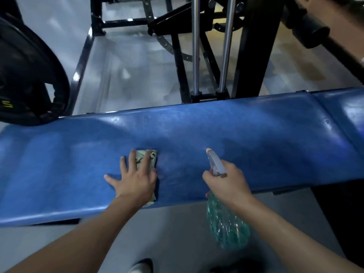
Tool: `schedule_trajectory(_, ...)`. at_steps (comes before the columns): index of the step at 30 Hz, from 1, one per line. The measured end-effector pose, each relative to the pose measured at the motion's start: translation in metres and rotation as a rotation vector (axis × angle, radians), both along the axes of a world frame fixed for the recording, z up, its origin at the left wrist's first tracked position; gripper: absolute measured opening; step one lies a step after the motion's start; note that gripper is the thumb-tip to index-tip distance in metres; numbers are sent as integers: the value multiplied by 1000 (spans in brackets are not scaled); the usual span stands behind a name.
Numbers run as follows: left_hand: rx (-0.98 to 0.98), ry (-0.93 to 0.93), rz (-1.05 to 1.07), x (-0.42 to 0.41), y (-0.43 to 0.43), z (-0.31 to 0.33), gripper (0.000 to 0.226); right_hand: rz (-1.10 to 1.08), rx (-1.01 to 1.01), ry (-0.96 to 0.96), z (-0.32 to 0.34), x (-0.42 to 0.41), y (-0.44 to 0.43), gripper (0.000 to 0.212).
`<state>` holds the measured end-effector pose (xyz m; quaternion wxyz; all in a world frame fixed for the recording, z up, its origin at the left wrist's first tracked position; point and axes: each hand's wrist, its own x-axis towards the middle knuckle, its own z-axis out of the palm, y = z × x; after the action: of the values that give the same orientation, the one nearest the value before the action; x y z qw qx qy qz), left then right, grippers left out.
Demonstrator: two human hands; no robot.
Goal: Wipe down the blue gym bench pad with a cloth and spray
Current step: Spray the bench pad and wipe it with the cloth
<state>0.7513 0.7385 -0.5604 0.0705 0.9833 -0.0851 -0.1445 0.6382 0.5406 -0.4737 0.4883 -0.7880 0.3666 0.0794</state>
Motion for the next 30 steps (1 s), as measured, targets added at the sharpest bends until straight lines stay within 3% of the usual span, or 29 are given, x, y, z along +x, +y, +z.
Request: schedule_trajectory(30,7,-23,266,48,191,-2,52,377,-57,0,-3,98,181,16)
